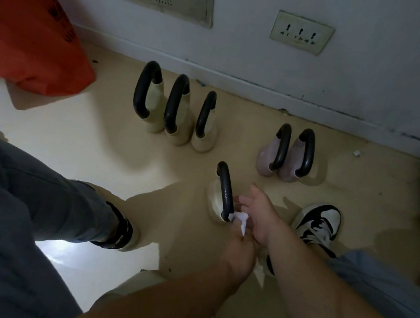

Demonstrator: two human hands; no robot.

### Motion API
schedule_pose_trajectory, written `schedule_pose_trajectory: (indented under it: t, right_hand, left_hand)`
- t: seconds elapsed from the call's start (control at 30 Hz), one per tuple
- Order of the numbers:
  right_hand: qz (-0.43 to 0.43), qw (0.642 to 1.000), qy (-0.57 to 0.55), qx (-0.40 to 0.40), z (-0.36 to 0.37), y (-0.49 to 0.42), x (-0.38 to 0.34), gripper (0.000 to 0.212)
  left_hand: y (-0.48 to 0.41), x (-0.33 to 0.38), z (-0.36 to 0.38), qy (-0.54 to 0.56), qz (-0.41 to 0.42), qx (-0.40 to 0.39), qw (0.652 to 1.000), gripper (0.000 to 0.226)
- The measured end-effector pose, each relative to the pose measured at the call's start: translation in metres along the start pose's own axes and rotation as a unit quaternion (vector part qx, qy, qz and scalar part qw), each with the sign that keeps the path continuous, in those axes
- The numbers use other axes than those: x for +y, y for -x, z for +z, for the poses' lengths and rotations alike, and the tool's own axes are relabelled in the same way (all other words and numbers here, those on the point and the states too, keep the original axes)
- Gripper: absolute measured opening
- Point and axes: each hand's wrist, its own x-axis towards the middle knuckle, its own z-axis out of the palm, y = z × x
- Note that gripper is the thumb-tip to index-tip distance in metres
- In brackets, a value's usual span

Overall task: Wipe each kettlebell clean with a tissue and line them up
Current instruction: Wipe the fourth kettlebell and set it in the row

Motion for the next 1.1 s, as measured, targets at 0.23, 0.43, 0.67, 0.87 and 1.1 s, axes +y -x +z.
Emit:
schedule_pose_trajectory:
  t: [0.23,0.43,0.67,0.87,1.1]
  right_hand:
    - [-0.03,0.999,-0.019,0.019,-0.008,-0.005,0.001,0.073]
    - [-0.023,0.998,-0.053,0.01,0.005,-0.022,0.007,0.067]
    - [-0.02,0.999,-0.034,0.017,0.008,-0.038,0.003,0.062]
    - [-0.021,0.999,-0.039,0.022,0.004,-0.045,-0.002,0.075]
    - [0.002,0.996,-0.078,0.048,0.003,-0.047,0.0,0.076]
  left_hand:
    - [-0.043,-0.014,-0.055,0.023,-0.156,0.134,0.978,0.038]
    - [-0.079,0.033,-0.09,0.006,-0.069,0.255,0.964,0.046]
    - [-0.131,0.116,-0.09,-0.349,0.138,0.086,0.923,0.034]
    - [-0.14,0.113,-0.079,-0.646,0.158,-0.069,0.744,0.042]
    - [-0.09,0.062,-0.074,-0.744,0.388,-0.106,0.534,0.028]
